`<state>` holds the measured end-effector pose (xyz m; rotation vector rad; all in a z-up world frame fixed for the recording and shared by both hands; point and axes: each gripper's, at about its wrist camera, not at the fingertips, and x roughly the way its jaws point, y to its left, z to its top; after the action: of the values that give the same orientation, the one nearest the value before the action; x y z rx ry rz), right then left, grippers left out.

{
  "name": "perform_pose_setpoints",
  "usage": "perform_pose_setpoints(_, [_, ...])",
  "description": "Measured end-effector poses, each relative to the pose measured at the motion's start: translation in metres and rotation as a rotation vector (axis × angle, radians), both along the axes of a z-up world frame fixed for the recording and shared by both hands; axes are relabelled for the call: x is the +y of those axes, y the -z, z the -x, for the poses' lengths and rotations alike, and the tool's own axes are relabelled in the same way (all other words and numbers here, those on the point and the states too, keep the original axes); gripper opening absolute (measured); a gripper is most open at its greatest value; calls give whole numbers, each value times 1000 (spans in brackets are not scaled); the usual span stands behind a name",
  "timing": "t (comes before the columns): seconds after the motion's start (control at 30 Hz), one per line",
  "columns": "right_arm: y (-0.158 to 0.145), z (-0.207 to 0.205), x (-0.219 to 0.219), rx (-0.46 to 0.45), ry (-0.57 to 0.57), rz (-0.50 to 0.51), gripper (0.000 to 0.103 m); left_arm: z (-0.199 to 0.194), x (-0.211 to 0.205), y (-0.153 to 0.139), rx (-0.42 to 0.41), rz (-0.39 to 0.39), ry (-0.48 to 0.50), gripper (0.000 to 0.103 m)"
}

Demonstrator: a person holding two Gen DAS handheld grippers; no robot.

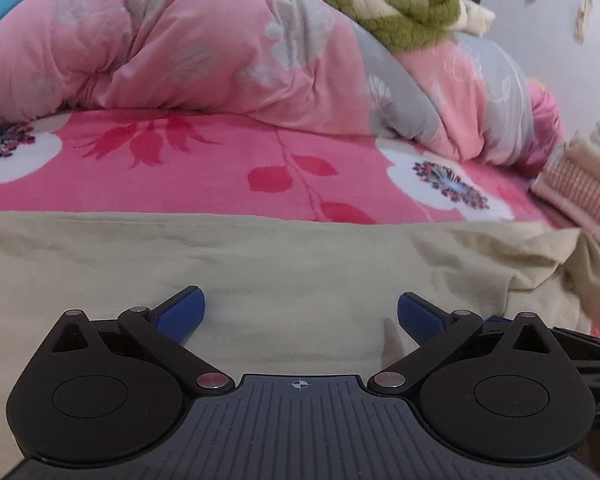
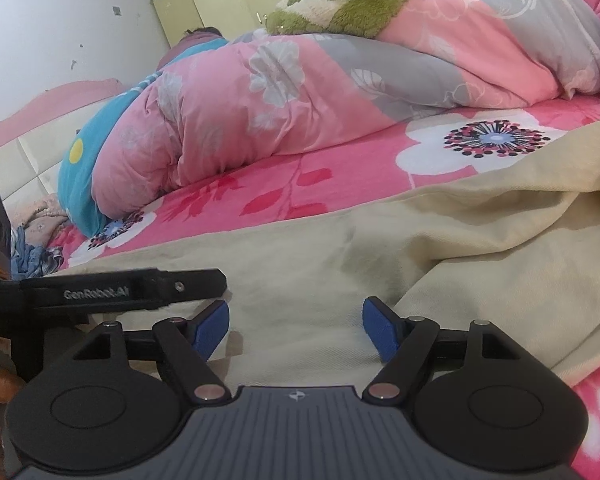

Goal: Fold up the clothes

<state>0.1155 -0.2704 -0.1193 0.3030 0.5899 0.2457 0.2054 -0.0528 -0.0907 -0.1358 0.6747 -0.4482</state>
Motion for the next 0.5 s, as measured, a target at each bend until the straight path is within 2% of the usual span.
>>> perform_pose_setpoints(0.17, [-38,29,-22,-76,71,89,73,0,0,0,0,8,-1,103])
perform_pose_setpoints(0.23, [-59,49,-41,-135,146,217,73,0,0,0,-1,10,-2,103])
perform_pose_setpoints(0.3, [-72,62,-57,-152,252,368,73,0,1,0,-2,12,-3,103])
perform_pose_setpoints(0.33, [-76,67,-66,-144,309,434,71,0,1,0,-2,13,-3,103])
perform_pose_setpoints(0.4, [-74,69,-90,-78,396,467,61,0,1,0,-3,14,-4,103])
perform_pose_setpoints(0.47, [-64,68,-100,9,413,481,55,0,1,0,-3,14,-4,103])
perform_pose_setpoints(0.5, [-57,67,-100,50,407,506,49,0,1,0,-4,14,-4,103])
